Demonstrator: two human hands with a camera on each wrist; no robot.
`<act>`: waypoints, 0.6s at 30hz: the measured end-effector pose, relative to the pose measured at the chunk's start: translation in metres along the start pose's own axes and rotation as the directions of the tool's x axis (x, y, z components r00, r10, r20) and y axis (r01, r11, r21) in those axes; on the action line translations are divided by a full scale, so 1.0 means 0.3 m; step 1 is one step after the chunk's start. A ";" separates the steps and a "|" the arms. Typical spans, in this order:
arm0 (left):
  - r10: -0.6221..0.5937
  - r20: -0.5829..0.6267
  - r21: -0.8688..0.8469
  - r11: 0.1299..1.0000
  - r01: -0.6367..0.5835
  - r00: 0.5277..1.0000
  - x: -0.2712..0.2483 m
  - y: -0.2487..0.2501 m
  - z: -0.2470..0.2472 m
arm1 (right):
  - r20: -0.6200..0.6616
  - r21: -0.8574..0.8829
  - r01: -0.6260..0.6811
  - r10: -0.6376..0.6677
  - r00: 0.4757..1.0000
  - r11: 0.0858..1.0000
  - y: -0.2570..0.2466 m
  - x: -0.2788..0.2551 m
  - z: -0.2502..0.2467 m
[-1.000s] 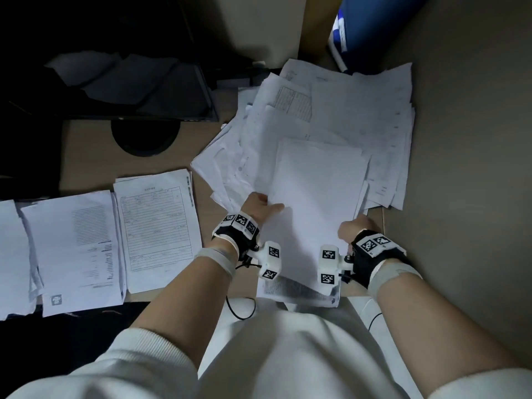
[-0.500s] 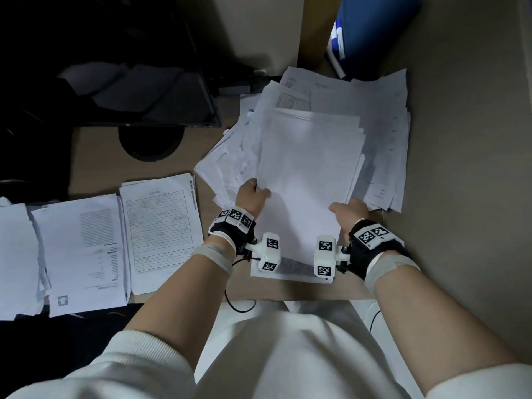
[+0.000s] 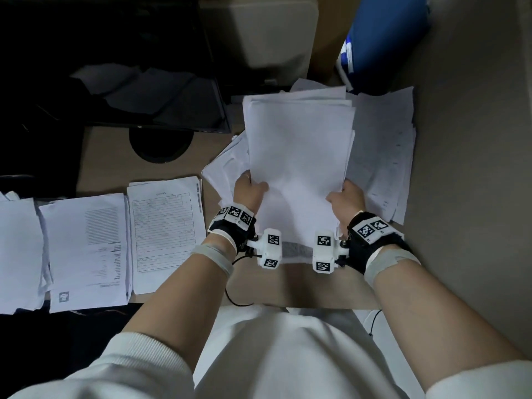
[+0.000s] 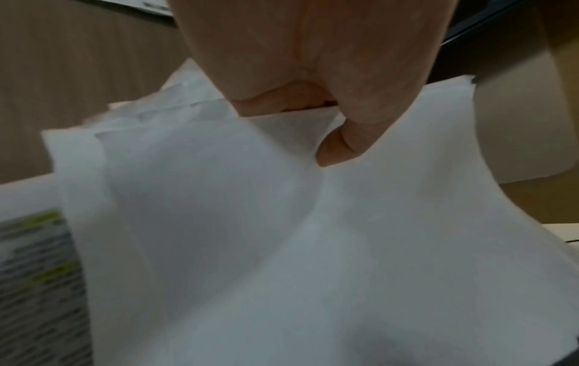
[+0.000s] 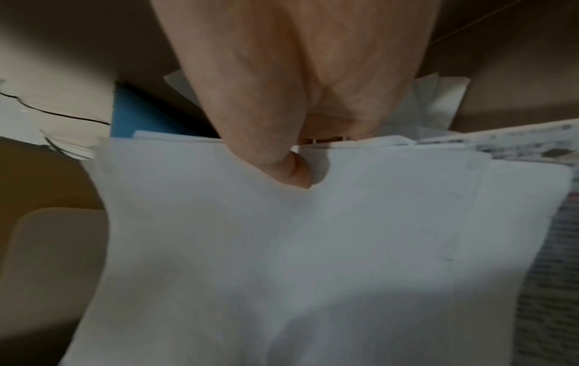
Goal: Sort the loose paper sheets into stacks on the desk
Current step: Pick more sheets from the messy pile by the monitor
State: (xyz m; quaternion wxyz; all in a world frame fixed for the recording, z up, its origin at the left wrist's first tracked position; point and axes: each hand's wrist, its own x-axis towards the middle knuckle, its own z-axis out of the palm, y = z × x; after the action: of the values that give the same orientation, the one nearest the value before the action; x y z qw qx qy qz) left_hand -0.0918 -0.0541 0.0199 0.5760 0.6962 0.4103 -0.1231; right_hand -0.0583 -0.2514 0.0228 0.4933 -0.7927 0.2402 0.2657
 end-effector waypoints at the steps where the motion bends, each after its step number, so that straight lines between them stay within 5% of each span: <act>1: 0.026 -0.019 -0.048 0.998 -0.027 0.999 -0.002 0.018 -0.001 | -0.016 -0.002 0.034 -0.034 0.999 0.999 -0.027 -0.006 -0.009; 9: 0.125 -0.164 -0.254 0.953 -0.164 0.979 -0.092 0.119 -0.030 | -0.132 0.084 0.295 -0.283 0.950 0.952 -0.160 -0.065 -0.033; 18: 0.343 -0.329 -0.242 0.870 -0.430 0.880 -0.218 0.173 -0.108 | -0.137 0.249 0.413 -0.391 0.910 0.876 -0.224 -0.147 -0.042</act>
State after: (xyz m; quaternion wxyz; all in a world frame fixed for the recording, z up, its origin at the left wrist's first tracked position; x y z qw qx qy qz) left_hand -0.1058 -0.0530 0.1084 0.6276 0.6763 0.3512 0.1593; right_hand -0.0456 -0.2309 0.1004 0.6316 -0.7601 0.1245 0.0890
